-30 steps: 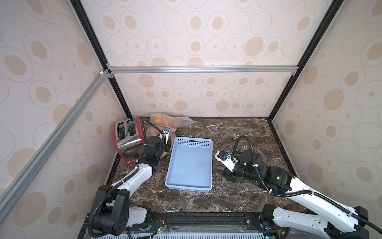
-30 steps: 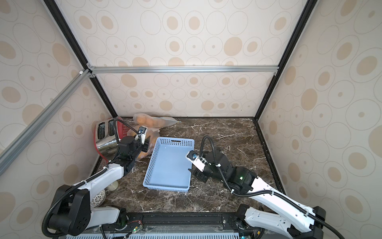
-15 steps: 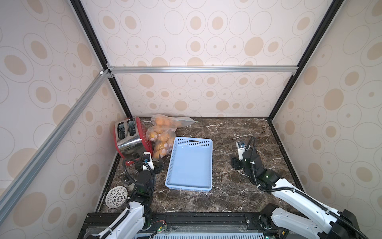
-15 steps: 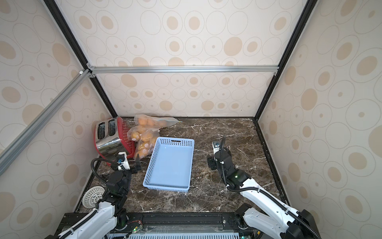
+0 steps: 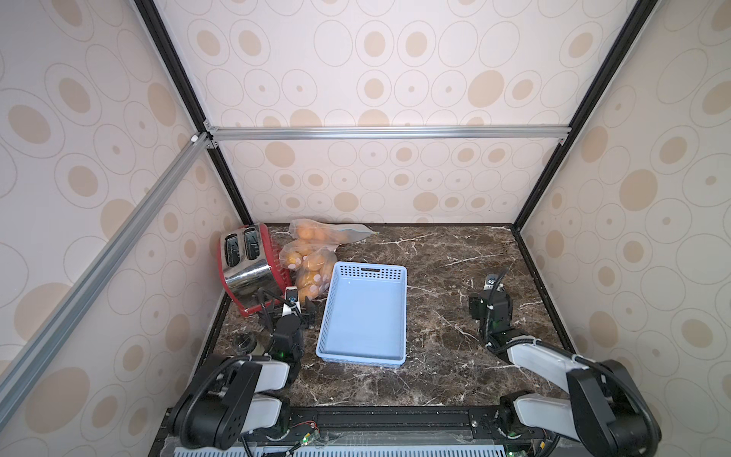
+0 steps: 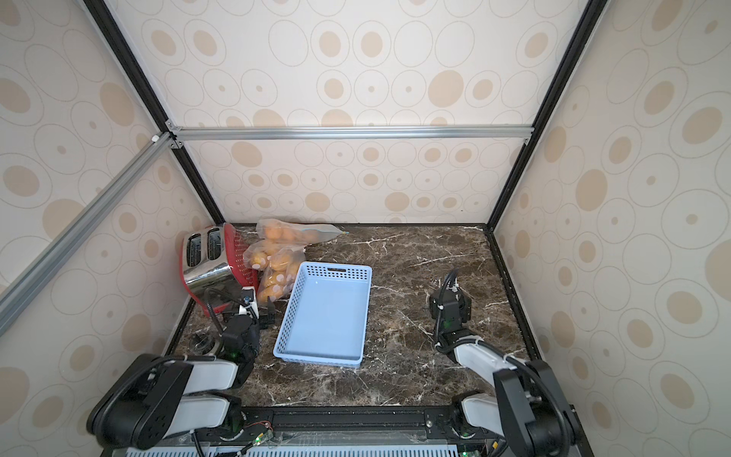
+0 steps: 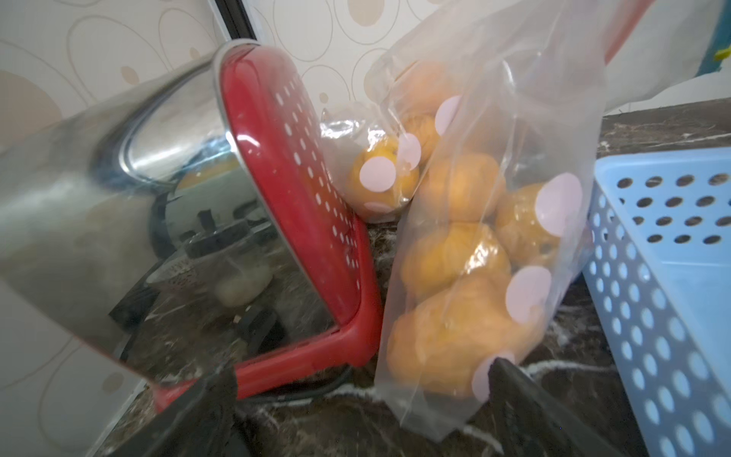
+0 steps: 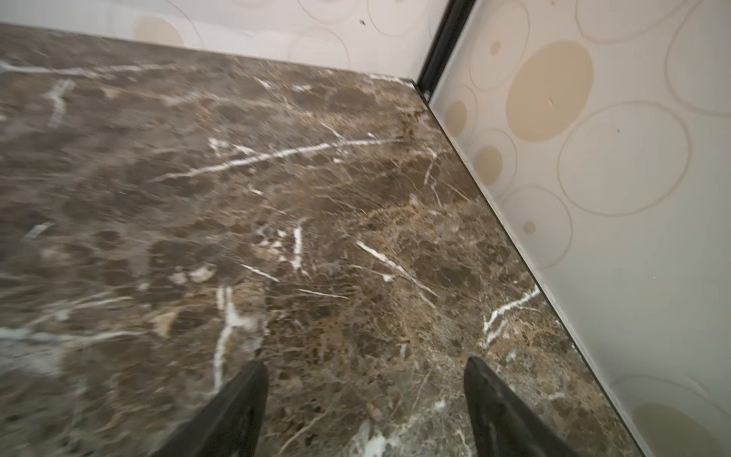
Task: Put the potatoes into a zipper bag and zip it
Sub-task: Reset both arms
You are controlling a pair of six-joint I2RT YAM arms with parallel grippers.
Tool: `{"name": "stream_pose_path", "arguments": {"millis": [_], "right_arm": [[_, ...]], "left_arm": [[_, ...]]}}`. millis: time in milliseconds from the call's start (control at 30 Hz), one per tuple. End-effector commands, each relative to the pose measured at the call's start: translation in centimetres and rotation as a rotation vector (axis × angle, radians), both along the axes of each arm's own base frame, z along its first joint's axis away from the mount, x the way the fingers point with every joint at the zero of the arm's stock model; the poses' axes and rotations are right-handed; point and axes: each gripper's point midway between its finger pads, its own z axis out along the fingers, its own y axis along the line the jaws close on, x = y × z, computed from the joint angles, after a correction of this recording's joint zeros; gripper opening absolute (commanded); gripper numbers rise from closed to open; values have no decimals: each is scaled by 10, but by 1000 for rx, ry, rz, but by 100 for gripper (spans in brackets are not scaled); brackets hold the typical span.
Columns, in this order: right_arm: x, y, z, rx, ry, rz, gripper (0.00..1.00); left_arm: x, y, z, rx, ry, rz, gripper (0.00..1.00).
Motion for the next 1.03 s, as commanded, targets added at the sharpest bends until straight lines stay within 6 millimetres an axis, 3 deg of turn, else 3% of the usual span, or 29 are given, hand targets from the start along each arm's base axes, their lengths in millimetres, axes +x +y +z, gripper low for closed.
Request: {"name": "stream_pose_path", "arguments": {"millis": [0, 33, 100, 133, 167, 233, 267, 300, 367, 400, 433, 1000], "right_arm": [[25, 0, 25, 24, -181, 5, 80], [28, -3, 24, 23, -211, 2, 80], [38, -11, 13, 68, -227, 11, 76], [42, -2, 9, 72, -205, 65, 73], [43, 5, -9, 99, -129, 105, 72], [53, -1, -2, 82, -186, 82, 74], [51, -4, -8, 134, -114, 68, 75], [48, -6, -13, 146, -110, 78, 77], [53, -5, -4, 122, -166, 85, 77], [49, -5, -9, 131, -123, 80, 98], [47, -4, -10, 134, -122, 85, 100], [47, -2, -8, 109, -136, 93, 100]], "left_arm": [[22, -6, 43, 11, -195, -39, 99], [21, 8, 42, -6, -225, 30, 99], [20, 11, 35, -83, -199, -26, 99], [20, 17, 35, -98, -213, -23, 99], [22, 17, 32, -100, -221, -28, 98], [35, 13, 28, -105, -181, -61, 99], [47, 12, 15, -112, -105, -78, 99], [50, 13, 16, -125, -117, -88, 99], [48, 16, 11, -136, -98, -89, 99], [47, 16, 17, -134, -126, -92, 99], [47, 16, 15, -136, -111, -93, 99], [44, 18, 17, -136, -128, -79, 99]]}}
